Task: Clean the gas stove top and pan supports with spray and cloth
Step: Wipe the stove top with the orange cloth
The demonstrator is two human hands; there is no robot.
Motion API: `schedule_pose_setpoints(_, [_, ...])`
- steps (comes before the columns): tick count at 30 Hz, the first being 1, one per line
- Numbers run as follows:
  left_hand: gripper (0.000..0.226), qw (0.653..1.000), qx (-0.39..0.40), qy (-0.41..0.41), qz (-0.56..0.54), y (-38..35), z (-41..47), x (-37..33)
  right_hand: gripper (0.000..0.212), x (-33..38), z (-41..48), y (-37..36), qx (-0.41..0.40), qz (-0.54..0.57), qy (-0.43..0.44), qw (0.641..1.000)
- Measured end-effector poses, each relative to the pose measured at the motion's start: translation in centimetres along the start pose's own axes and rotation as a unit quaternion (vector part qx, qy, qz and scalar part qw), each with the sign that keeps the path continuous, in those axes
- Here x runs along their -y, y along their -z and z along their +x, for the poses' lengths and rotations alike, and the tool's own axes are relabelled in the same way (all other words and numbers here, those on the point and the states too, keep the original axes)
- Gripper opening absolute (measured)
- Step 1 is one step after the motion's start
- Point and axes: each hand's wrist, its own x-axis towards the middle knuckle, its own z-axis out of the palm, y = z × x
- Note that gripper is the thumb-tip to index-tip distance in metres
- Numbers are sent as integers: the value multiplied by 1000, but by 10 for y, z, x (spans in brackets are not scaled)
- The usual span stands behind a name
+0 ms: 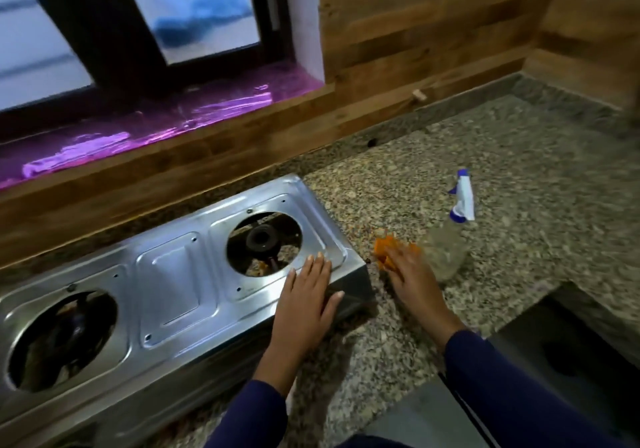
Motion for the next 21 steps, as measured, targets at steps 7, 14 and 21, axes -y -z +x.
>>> schedule_pose_setpoints(7, [63,999,-28,-12,21,-7,-4,2,45,-22,-77,-20,35,-33,73,996])
schedule_pose_setpoints(14, [64,999,-19,-14,40,-8,-5,3,22,-5,-86,9,-101,173,-88,976])
schedule_pose_setpoints(21, [65,998,-16,-13,53,-9,-5,3,79,-12,29,99,-229,331,-248,881])
